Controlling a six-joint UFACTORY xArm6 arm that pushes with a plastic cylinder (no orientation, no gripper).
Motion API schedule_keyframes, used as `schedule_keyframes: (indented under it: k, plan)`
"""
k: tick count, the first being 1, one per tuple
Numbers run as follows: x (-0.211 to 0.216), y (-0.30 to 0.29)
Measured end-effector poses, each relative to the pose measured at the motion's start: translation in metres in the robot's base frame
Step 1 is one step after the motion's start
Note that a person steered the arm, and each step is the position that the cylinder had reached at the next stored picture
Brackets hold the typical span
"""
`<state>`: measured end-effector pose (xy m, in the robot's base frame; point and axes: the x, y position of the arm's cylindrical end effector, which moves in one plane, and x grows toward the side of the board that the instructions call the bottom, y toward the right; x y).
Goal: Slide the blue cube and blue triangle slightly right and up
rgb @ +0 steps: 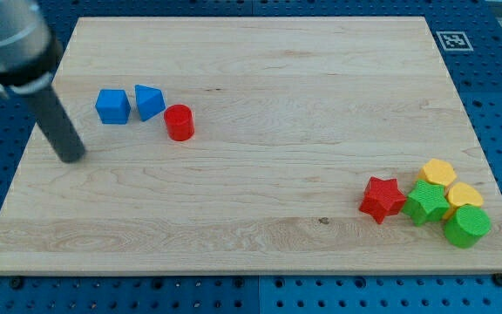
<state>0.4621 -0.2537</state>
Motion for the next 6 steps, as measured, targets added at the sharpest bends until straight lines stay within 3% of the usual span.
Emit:
schedule_keyframes:
  k: [1, 2, 5, 6]
  plan:
    - [-0.032, -0.006]
    - [-0.037, 0.002]
    - [-0.048, 0.134]
    - [-0.048, 0.122]
